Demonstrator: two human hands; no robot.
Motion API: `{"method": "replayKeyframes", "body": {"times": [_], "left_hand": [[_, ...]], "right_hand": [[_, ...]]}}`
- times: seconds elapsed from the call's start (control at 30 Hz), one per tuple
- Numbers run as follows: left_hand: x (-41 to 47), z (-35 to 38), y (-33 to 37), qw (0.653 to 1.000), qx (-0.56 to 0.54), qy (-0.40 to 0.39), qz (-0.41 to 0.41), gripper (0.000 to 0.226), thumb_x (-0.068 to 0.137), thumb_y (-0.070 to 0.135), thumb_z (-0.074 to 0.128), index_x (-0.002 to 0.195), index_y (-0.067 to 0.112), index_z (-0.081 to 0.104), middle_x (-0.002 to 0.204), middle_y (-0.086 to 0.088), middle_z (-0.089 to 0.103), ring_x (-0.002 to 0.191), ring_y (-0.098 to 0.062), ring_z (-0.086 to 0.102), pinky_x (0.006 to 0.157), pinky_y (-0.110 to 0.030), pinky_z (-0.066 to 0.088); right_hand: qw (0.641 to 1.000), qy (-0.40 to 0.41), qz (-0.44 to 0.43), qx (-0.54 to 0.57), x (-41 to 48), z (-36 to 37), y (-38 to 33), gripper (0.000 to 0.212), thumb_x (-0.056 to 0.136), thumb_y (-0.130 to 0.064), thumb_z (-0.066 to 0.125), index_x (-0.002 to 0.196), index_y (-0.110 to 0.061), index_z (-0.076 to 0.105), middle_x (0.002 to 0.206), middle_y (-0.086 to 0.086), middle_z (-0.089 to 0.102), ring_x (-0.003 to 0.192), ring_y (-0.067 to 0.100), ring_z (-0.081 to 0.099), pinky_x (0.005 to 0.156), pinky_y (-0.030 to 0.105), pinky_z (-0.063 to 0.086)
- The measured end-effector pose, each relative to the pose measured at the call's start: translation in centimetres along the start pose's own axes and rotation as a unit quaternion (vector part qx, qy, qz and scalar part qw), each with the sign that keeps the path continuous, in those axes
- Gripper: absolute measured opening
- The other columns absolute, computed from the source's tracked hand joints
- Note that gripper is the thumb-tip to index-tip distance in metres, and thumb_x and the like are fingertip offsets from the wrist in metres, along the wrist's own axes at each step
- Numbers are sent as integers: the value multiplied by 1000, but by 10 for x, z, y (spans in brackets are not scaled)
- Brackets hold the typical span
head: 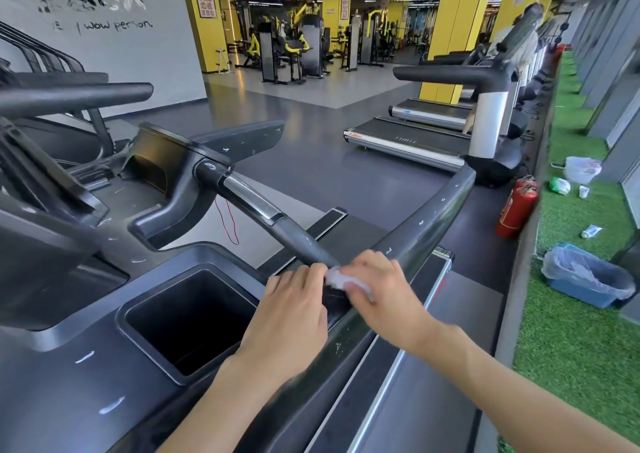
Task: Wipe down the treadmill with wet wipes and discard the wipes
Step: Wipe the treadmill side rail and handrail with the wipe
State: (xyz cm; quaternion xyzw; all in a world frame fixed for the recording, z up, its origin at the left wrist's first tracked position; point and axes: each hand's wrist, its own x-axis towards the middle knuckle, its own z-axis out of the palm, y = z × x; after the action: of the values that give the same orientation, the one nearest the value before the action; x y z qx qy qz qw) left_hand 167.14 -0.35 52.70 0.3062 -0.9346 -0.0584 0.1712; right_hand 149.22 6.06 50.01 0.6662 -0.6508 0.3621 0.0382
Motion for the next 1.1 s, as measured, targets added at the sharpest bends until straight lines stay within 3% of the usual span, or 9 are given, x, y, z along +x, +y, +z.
{"method": "replayKeyframes", "body": {"times": [0.13, 0.27, 0.4, 0.5, 0.6, 0.7, 0.83, 0.97, 1.1], "left_hand": [[-2, 0, 2, 1000, -3, 5, 4, 37, 93, 17, 39, 129, 24, 36, 122, 8, 53, 112, -14, 53, 102, -32, 37], [-2, 2, 1, 1000, 7, 6, 13, 41, 89, 20, 33, 130, 24, 37, 120, 9, 54, 111, -14, 53, 102, -31, 37], [-2, 3, 0, 1000, 15, 0, 13, 42, 88, 21, 30, 129, 24, 38, 118, 8, 56, 110, -16, 54, 101, -34, 39], [-2, 3, 0, 1000, 26, -7, 9, 42, 90, 23, 28, 131, 24, 37, 120, 8, 55, 113, -16, 51, 103, -34, 36], [-1, 2, 1, 1000, 26, -8, 7, 37, 94, 21, 38, 131, 24, 36, 121, 8, 54, 114, -16, 50, 104, -34, 35], [0, 2, 2, 1000, 23, -11, 4, 40, 94, 20, 39, 134, 24, 36, 123, 8, 55, 116, -15, 51, 105, -34, 35], [1, 1, 4, 999, 34, -15, 13, 45, 91, 23, 28, 135, 26, 36, 125, 10, 52, 117, -14, 49, 104, -33, 35], [9, 4, 6, 1000, 18, -9, 21, 42, 91, 20, 32, 131, 25, 42, 122, 9, 49, 113, -16, 48, 100, -33, 38], [20, 11, 12, 999, 1, -16, 34, 37, 91, 18, 37, 127, 23, 46, 120, 7, 47, 109, -18, 47, 95, -34, 41]], "right_hand": [[999, -3, -11, -34, -10, 15, -3, 33, 98, -27, 43, 119, -33, 68, 130, -18, 53, 127, 12, 41, 102, 36, 28], [998, -51, -6, -24, -11, 13, 7, 44, 101, -31, 31, 131, -30, 63, 143, -19, 51, 150, 7, 20, 121, 39, 7], [997, -48, -34, -57, -8, 9, 19, 41, 102, -25, 33, 130, -26, 63, 140, -15, 55, 148, 9, 28, 120, 42, 15], [998, -16, 11, -62, -4, 8, 36, 39, 101, -18, 37, 127, -27, 65, 137, -17, 57, 146, 8, 30, 119, 46, 20], [998, -1, 66, -3, -5, 11, 33, 40, 100, -13, 38, 127, -22, 66, 139, -11, 58, 147, 13, 31, 124, 42, 9], [999, -5, 20, 25, -16, 18, 13, 41, 100, -3, 38, 132, -13, 62, 144, -5, 55, 149, 15, 27, 125, 31, 1], [1000, -13, -4, 25, -23, 21, 14, 47, 100, -5, 31, 138, -14, 58, 148, -8, 50, 151, 11, 21, 125, 36, 3], [998, -45, -27, -22, -17, 15, 30, 64, 88, -7, 20, 141, -14, 55, 152, -7, 45, 152, 11, 16, 125, 37, -1], [995, -43, -66, -63, -15, 11, 37, 68, 85, 9, 21, 142, -11, 54, 151, 0, 47, 151, 20, 22, 126, 39, 5]]}}
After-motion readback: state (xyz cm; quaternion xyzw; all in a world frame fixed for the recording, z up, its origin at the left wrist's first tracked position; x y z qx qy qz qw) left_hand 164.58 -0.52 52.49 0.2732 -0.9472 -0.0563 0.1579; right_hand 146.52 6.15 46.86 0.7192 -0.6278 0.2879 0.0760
